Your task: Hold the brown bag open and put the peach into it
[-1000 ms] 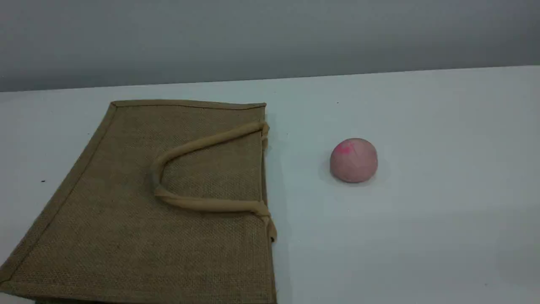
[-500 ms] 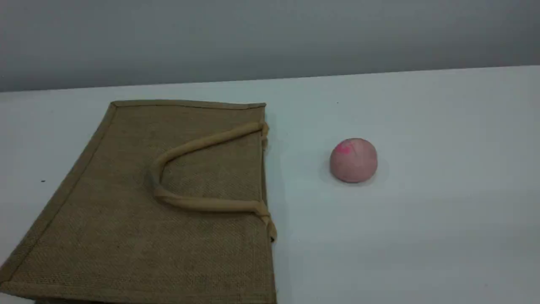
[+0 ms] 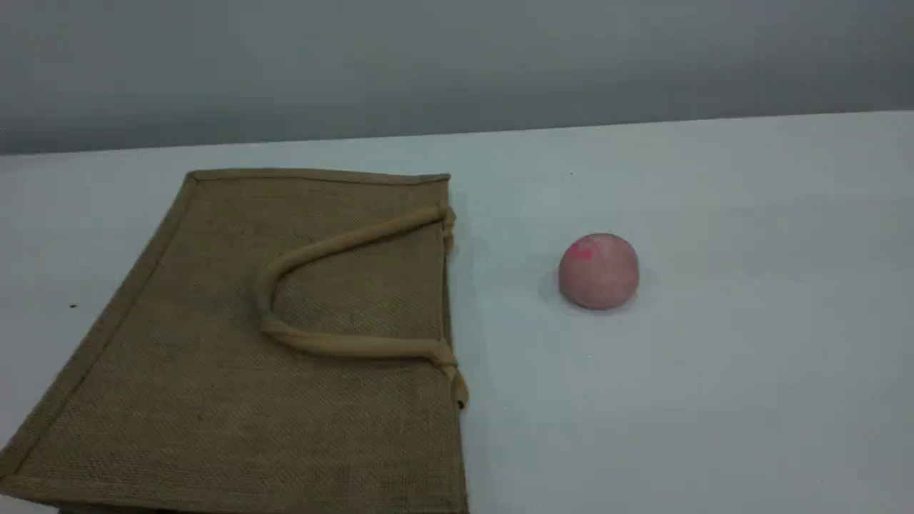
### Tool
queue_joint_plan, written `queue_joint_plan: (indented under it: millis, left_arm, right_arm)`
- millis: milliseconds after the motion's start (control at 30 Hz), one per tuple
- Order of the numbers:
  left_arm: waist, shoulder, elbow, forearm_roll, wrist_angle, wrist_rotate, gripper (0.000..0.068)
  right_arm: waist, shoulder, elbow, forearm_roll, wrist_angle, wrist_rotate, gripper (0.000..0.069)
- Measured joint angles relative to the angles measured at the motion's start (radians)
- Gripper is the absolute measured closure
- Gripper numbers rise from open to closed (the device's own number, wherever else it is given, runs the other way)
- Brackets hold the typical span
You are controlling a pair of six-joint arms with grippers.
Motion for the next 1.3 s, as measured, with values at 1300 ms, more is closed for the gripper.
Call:
queue_joint_plan:
  millis: [1300]
  left_arm:
    - [-0.136, 1.038, -0.321, -0.206, -0.173, 0.092, 0.0297]
  right_arm:
    - [0.000, 0.594, -0.117, 0.038, -0.191, 0.004, 0.0111]
